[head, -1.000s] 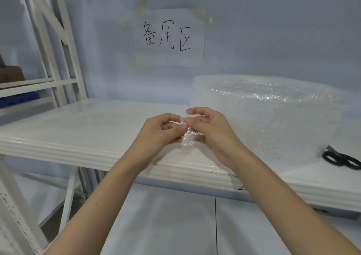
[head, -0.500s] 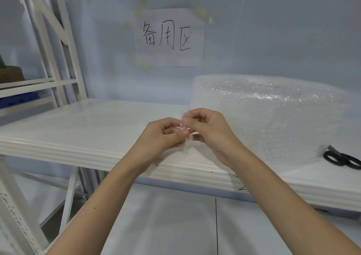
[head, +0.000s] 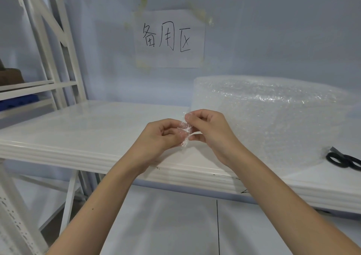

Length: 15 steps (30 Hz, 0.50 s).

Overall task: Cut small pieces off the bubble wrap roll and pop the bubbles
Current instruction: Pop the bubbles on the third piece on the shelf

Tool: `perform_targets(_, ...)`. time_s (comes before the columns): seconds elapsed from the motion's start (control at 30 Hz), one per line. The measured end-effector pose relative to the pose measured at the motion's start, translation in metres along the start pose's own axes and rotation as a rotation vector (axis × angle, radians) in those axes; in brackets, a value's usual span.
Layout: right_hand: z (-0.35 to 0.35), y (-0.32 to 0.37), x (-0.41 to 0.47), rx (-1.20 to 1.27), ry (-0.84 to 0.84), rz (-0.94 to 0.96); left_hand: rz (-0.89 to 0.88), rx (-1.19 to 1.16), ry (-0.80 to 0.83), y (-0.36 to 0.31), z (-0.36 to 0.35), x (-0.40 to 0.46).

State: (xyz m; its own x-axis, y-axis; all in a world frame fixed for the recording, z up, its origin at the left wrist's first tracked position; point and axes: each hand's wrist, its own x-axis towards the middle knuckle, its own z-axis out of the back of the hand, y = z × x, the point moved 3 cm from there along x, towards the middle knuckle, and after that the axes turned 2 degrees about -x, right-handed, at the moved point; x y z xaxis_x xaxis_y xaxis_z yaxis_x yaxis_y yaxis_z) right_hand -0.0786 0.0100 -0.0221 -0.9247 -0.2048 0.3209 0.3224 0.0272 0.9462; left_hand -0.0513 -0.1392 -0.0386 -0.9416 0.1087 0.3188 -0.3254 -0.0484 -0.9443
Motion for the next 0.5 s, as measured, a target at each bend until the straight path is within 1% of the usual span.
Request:
perform_targets(0.1, -0.001, -0.0008, 0.0009, -0.006, -0.008, 0.006, -0.002, 0.025, 0.002, -0.0002, 0.0029, 0.0006)
perform_targets(0.3, -0.0004, -0.0006, 0.0021, 0.001, -0.036, 0.039, 0.069, -0.017, -0.051, 0.0056, 0.0073, 0.002)
perform_targets(0.5, -0.0014, -0.0015, 0.0044, -0.005, -0.066, 0.06, 0.09, -0.018, -0.068, 0.0068, 0.009, 0.0031)
